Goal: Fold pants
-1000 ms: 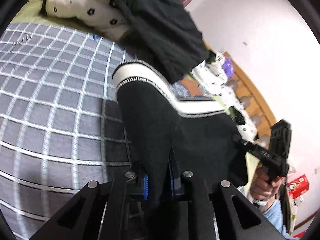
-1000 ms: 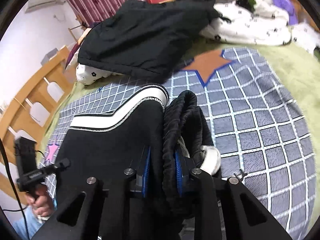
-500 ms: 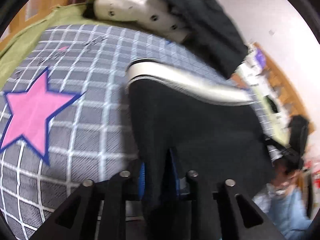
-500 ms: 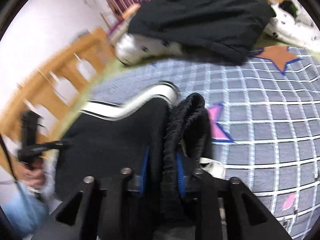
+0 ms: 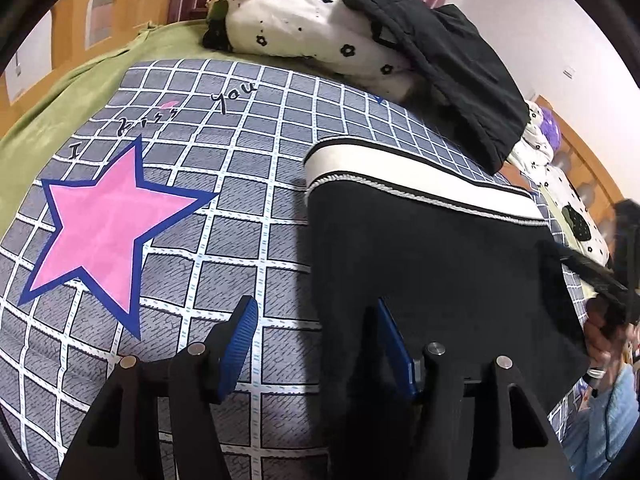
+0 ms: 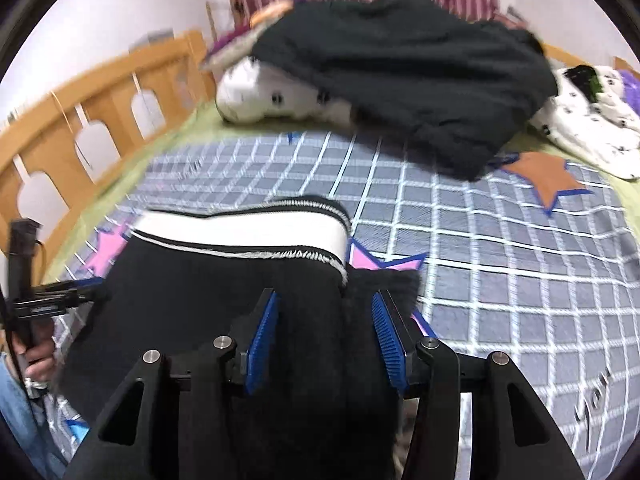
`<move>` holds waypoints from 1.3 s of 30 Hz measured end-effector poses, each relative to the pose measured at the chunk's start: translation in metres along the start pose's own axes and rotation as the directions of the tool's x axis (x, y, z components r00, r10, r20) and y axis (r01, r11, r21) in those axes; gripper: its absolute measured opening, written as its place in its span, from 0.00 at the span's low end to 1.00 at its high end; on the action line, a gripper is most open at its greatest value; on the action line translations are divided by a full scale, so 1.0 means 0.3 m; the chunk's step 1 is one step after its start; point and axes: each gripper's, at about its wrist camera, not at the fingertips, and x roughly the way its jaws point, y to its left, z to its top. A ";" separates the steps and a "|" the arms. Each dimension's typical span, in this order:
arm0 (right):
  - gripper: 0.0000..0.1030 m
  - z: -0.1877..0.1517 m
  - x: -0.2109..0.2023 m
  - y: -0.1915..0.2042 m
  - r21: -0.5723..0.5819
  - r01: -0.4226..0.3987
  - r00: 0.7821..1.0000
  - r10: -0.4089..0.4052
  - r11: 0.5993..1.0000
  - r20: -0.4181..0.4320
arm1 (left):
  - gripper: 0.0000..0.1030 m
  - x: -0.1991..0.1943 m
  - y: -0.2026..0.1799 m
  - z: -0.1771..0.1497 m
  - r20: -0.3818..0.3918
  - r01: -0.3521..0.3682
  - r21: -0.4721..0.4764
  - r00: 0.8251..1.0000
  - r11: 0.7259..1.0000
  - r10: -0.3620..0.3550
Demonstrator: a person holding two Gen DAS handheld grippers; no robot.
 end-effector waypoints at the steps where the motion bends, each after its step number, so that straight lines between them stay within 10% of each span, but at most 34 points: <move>1: 0.48 0.011 0.042 -0.006 -0.007 -0.005 1.000 0.005 1.000 -0.025 | 0.56 -0.001 -0.002 0.006 0.002 -0.004 0.001 1.000 1.000 0.004; 4: 0.15 -0.005 0.060 -0.010 -0.029 -0.016 1.000 0.016 0.999 0.014 | 0.56 -0.024 -0.009 0.000 0.029 -0.007 0.016 1.000 1.000 0.007; 6: 0.12 -0.008 -0.005 -0.042 0.030 -0.109 0.992 0.106 0.994 0.071 | 0.56 -0.038 -0.024 -0.003 0.047 -0.007 0.031 0.999 1.000 0.005; 9: 0.12 -0.013 -0.142 -0.092 0.086 -0.179 0.967 0.158 0.980 0.201 | 0.56 -0.065 -0.051 -0.006 0.073 0.016 0.052 0.997 0.999 -0.020; 14: 0.24 -0.096 -0.010 -0.153 0.080 0.000 0.999 -0.003 0.997 0.034 | 0.56 -0.066 -0.119 -0.018 0.087 -0.011 0.118 0.996 0.993 0.001; 22: 0.33 -0.009 -0.196 -0.092 0.086 0.006 0.979 -0.023 0.996 0.201 | 0.56 -0.055 -0.250 0.065 0.112 -0.004 0.174 0.994 0.985 -0.016; 29: 0.34 0.031 0.085 -0.019 -0.031 0.125 0.991 -0.124 0.992 0.041 | 0.55 0.156 -0.343 0.180 0.056 -0.083 0.228 0.996 0.970 0.072; 39: 0.34 0.002 0.113 -0.063 -0.015 0.090 0.992 -0.088 0.996 0.087 | 0.67 0.224 -0.351 0.127 0.053 -0.104 0.268 0.994 0.958 0.093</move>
